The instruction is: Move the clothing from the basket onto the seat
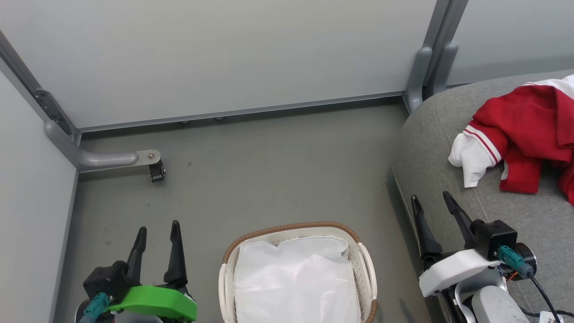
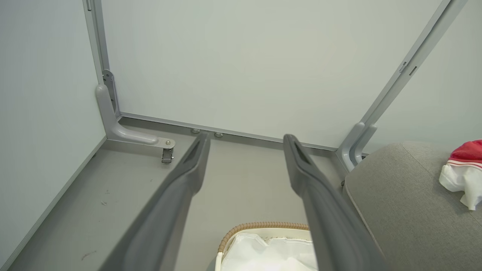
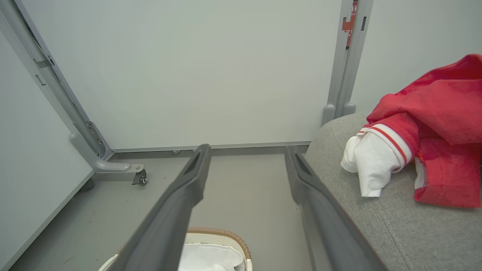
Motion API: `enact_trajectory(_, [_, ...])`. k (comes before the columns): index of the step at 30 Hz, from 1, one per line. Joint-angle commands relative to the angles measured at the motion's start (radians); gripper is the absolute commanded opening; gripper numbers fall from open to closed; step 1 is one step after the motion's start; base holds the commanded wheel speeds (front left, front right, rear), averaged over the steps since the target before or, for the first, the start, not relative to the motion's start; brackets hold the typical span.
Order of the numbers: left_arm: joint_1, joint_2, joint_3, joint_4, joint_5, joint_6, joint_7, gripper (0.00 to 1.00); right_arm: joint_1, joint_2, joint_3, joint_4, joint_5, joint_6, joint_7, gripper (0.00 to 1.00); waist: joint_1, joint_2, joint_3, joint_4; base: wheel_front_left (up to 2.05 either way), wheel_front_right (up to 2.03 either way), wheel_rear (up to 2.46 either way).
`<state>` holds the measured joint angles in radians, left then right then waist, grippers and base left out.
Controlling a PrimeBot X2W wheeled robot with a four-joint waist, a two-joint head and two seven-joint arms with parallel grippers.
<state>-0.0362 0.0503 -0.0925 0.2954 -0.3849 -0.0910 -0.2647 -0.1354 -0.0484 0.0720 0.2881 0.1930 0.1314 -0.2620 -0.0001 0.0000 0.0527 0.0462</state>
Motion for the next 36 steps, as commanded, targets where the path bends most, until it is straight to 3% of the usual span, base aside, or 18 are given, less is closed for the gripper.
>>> enact_trajectory(1, [0.008,0.000,0.004,-0.002,0.002,-0.003,0.001,1.00,0.005,-0.004,0.000,-0.002,0.003,-0.001,-0.005,1.00,0.0001,0.0000,0.000,0.000,0.00,0.00,0.00])
enact_trajectory(2, [0.008,0.000,0.004,-0.003,0.003,-0.003,0.001,1.00,0.005,-0.004,0.000,-0.003,0.003,-0.001,-0.005,1.00,0.0001,0.0000,0.001,0.000,0.00,0.00,0.00])
enact_trajectory(3, [0.000,0.000,0.000,0.002,0.000,-0.002,0.000,0.00,0.001,0.001,0.000,0.003,0.001,0.000,0.000,0.00,0.0001,0.0000,0.000,0.000,0.00,0.00,0.00])
enact_trajectory(6, [0.004,-0.001,-0.004,0.029,-0.001,-0.002,0.001,0.00,0.013,0.005,0.002,0.026,0.002,0.000,0.003,0.00,0.0001,0.0000,0.000,0.000,0.00,0.00,0.00])
enact_trajectory(36, [-0.030,0.000,0.076,-0.002,-0.459,-0.016,0.142,0.00,0.017,-0.002,-0.065,-0.003,0.535,0.000,0.139,0.00,0.0001,0.0000,-0.012,-0.011,0.00,0.00,0.00])
